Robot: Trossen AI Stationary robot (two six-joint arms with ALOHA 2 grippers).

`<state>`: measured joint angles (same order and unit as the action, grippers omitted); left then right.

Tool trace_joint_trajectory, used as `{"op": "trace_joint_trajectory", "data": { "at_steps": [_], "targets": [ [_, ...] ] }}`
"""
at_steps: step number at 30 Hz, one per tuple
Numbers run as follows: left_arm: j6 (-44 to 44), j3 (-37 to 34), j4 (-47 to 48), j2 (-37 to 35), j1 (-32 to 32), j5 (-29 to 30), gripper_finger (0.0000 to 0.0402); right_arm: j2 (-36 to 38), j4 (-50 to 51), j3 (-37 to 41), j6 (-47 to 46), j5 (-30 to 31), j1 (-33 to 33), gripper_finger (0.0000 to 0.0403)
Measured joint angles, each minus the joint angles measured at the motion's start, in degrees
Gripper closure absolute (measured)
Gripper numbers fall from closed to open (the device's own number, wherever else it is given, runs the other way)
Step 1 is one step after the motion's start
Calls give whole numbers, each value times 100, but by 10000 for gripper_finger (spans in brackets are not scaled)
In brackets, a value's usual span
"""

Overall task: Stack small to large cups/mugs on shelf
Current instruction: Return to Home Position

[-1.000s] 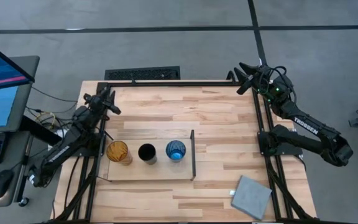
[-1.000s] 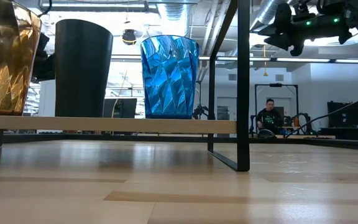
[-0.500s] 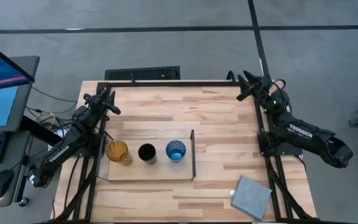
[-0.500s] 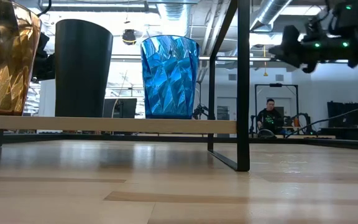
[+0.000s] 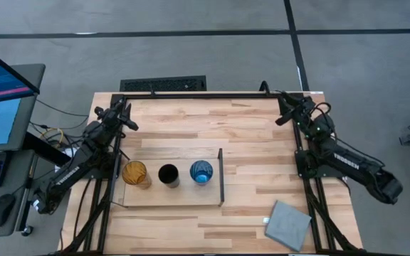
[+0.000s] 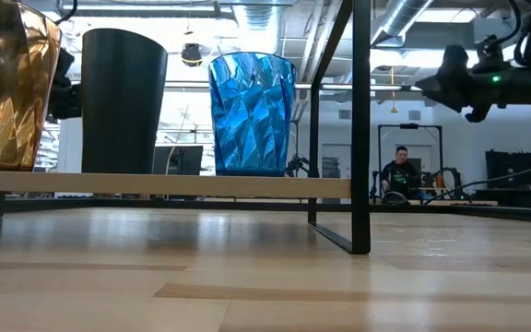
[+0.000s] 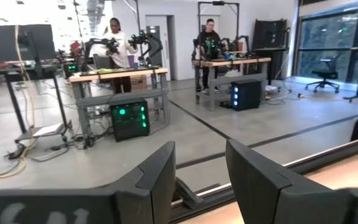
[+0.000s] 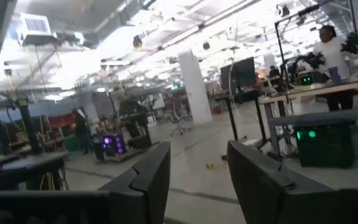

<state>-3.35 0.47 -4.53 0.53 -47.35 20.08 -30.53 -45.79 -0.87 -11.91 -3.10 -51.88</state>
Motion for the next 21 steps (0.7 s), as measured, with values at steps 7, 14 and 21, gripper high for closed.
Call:
{"op": "trace_joint_trajectory", "data": {
  "at_steps": [7, 14, 21],
  "targets": [
    [-5, 0, -1, 260, 0, 35, 267, 884, 1234, 11, 27, -28, 91, 230],
    [98, -4, -1, 449, 2, 88, 267, 1878, 2621, 9, -84, -43, 275, 236],
    [96, -4, -16, 447, 0, 268, 267, 2993, 4106, 7, -163, 7, 479, 247]
  ]
}}
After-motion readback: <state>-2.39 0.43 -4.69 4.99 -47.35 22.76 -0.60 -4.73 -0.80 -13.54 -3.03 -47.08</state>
